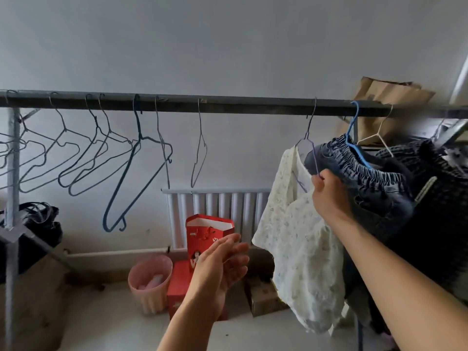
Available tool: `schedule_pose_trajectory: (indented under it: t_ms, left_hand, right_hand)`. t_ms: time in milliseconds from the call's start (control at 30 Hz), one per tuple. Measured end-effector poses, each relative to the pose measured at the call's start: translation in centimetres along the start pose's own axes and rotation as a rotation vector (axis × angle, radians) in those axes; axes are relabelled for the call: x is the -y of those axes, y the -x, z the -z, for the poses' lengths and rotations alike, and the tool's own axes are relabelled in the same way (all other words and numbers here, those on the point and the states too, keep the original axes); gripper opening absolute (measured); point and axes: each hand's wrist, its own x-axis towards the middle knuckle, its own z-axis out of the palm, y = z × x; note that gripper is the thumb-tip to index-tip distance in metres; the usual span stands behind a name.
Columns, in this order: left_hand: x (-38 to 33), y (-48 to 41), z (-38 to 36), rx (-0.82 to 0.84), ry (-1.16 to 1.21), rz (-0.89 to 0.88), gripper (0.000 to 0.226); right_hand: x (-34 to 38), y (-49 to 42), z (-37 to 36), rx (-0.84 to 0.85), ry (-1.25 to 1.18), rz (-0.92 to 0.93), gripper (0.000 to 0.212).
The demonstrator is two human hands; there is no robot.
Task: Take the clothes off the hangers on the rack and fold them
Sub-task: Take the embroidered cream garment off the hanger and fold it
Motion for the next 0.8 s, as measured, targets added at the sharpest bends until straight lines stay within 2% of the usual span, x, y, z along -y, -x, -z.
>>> schedule_pose_trajectory:
  t_ms: [133, 233, 400, 600, 700, 767, 800]
  left_hand:
    - [-0.2, -0.5, -0.2, 0.026, -0.047, -0.015, 0.022]
    - [-0.6, -1.0, -0.4, 0.030, -0.104, -0.037, 0.020]
    - [-2.1, -1.8, -1.3, 0.075, -0.311, -0.150, 0.022]
    - [-5.2, -3.8, -2.9, 0.099, -0.545, -0.356, 0.021]
    - [-6.4, -5.4, -3.6, 0.044, -0.595, -0.466, 0.022]
    - [-7.0, -6.3, -4.0, -0.010, -0.696, -0.526, 0.033]
    - [-7.2, -6.6, -4.3, -0.053, -0.839, -0.566, 0.043]
  right_hand:
    - [0.9, -0.9, 1.0, -0.137, 0.036, 0.097, 0.023]
    - [0.8, -1.3, 1.7, -0.148, -0.022, 0.192, 0.026]
    - [-0.4, 1.0, 3.9, -0.065, -0.137, 0.327, 0.032]
    - [-1.3, 4.7, 6.7, 0.061, -0.272, 0.316, 0.026]
    - [-1.6, 6.3, 7.4, 0.108, -0.291, 0.338, 0.024]
    - [-1.6, 7.3, 7.6, 0.125, -0.293, 0.347, 0.018]
    - [-1.5, 7.7, 7.7, 0.129, -0.294, 0.347, 0.016]
